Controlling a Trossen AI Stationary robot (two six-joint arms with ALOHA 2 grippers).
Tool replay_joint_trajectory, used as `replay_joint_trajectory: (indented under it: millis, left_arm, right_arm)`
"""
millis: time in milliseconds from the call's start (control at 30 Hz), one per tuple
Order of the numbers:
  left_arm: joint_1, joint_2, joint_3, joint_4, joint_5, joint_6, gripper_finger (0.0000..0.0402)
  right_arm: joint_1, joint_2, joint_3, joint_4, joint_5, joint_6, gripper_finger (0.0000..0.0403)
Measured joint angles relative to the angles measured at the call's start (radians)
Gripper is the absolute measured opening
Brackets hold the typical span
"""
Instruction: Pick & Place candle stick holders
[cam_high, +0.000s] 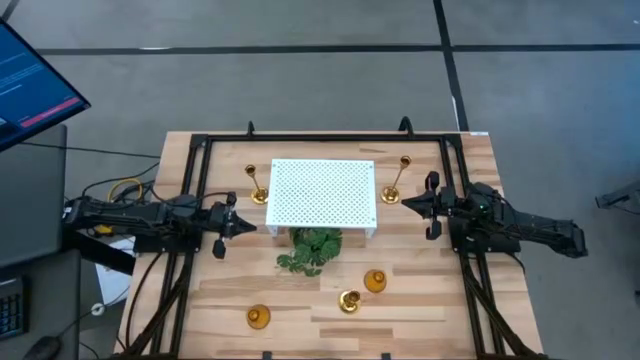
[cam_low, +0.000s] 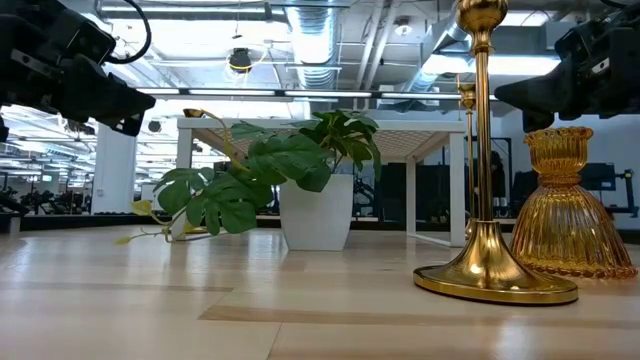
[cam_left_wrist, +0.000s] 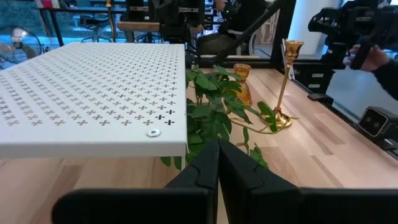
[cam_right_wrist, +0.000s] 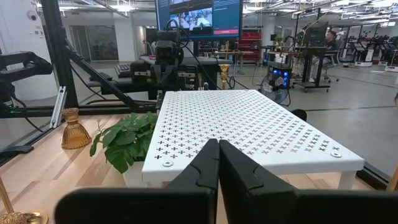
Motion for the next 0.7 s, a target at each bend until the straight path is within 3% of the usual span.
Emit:
replay_joint_trajectory:
  millis: [700]
  left_arm:
    - [0.0, 0.0, 0.0, 0.008, 0.0, 0.004, 0.0008]
  right_arm:
    - [0.0, 0.0, 0.0, 0.0, 0.0, 0.0, 0.0]
